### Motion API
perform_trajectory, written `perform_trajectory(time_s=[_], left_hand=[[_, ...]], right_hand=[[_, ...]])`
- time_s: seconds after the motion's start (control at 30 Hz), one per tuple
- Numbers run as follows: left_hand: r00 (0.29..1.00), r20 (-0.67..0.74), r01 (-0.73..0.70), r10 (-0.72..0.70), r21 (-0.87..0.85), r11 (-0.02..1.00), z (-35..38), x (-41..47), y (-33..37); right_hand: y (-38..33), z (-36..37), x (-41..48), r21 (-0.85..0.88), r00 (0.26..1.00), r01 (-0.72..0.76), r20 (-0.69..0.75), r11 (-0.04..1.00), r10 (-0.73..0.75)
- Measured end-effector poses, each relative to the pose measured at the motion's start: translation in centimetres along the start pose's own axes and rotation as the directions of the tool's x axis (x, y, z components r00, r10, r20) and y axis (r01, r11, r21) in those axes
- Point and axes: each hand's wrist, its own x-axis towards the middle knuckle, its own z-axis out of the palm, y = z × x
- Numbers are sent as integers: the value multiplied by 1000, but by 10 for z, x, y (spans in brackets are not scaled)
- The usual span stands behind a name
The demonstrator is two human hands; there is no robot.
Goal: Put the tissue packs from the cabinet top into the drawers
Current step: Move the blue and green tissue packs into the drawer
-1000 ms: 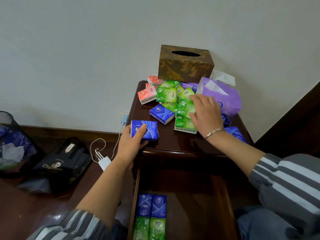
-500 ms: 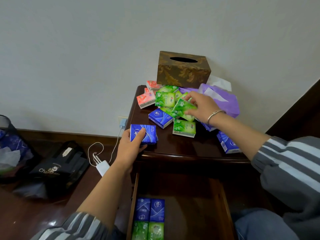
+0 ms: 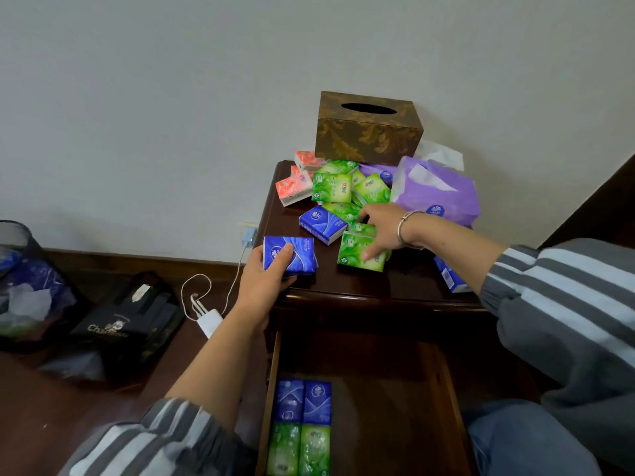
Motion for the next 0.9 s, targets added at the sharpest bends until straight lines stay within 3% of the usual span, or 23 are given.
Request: perform_trajectory(time_s=[0.07, 0.13, 0.27, 0.37, 0.43, 0.5, 0.57, 0.6, 0.67, 0.73, 0.8, 0.9], left_hand=[[1000, -10, 8, -8, 3, 1000, 0, 0, 0], [1000, -25, 18, -17, 18, 1000, 1, -1, 1], [998, -20, 62, -61, 32, 998, 5, -8, 8], [993, 54, 113, -109, -67, 991, -3, -22, 17], [985, 135, 119, -106, -94, 988, -19, -40, 15], [966, 217, 164, -137, -112, 980, -44, -64, 2], [935, 271, 265, -229, -103, 959, -69, -88, -21], [927, 254, 308, -277, -91, 947, -79, -100, -34], [917, 156, 381, -366, -73, 922, -91, -120, -67], [888, 78, 459, -453, -78, 885, -93, -134, -98], [871, 48, 492, -489, -58, 869, -88, -139, -114], [879, 67, 471, -472, 38, 881, -80, -136, -120]], right_hand=[[-3, 2, -4, -110, 998, -28, -54, 993, 22], [-6, 9, -9, -102, 996, -59, -79, 993, 51], [-13, 23, -34, 155, 971, -73, -214, 985, 106], [-12, 37, -67, 390, 921, -5, -357, 921, 156], [-6, 49, -100, 726, 916, 66, -316, 684, 248], [4, 69, -139, 956, 968, 89, -149, 281, 201], [15, 107, -168, 995, 994, -97, 97, -15, 45], [16, 129, -177, 970, 972, -235, 235, -66, -12], [12, 177, -186, 880, 882, -472, 470, -51, -38], [-2, 215, -180, 787, 787, -616, 615, 22, 34], [-16, 245, -163, 743, 744, -666, 654, 66, 139], [-35, 283, -146, 722, 736, -676, 651, 146, 188]])
